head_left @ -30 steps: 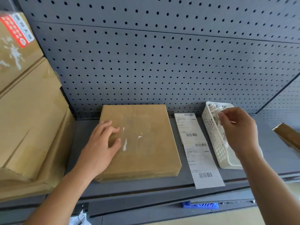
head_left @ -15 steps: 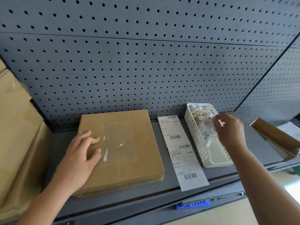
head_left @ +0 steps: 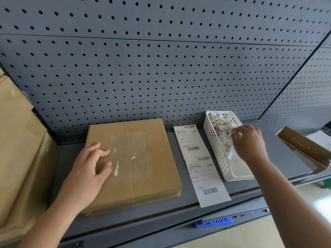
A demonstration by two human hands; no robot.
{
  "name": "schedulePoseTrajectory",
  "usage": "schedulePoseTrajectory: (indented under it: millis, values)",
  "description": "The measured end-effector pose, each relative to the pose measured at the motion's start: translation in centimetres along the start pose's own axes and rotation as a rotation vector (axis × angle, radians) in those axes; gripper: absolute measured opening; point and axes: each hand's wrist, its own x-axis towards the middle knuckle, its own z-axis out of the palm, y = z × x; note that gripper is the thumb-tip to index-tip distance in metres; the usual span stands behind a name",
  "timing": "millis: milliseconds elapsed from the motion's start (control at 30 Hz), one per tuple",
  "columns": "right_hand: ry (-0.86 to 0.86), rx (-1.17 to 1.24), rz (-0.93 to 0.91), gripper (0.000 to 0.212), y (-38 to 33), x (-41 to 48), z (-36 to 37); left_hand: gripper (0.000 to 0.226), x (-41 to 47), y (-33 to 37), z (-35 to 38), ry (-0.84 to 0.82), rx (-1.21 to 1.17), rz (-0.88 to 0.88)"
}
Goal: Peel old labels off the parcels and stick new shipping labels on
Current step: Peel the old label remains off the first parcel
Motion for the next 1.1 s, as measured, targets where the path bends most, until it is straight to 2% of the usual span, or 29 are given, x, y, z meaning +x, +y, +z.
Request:
schedulePoseTrajectory:
  millis: [100, 233, 533, 633, 933, 1100]
  values:
    - [0.022, 0.012, 0.058, 0.026, -0.2, -0.2, -0.2, 0.035, 0.0, 0.0, 0.0, -0.001, 0.000, 0.001]
    - [0.087, 0.050, 0.046, 0.026, -0.8, -0.2, -0.8, 0.035, 0.0, 0.1, 0.0, -0.001, -0.008, -0.004]
    - [0.094, 0.226, -0.158, 0.020, -6.7, -1.0, 0.0, 0.034, -0.1, 0.3, 0.0, 0.005, -0.022, -0.008]
    - [0.006, 0.318, -0.284, 0.019, -10.3, -2.5, 0.9, 0.036, -0.1, 0.4, -0.1, 0.004, -0.033, -0.007]
    - [-0.412, 0.516, -0.534, 0.012, -20.0, -7.7, 3.5, 0.041, -0.2, 0.7, -0.4, -0.039, -0.006, -0.039]
    - [-0.476, 0.506, -0.617, 0.006, -22.4, -9.2, 4.6, 0.041, -0.2, 0.8, -0.7, -0.059, -0.003, -0.053]
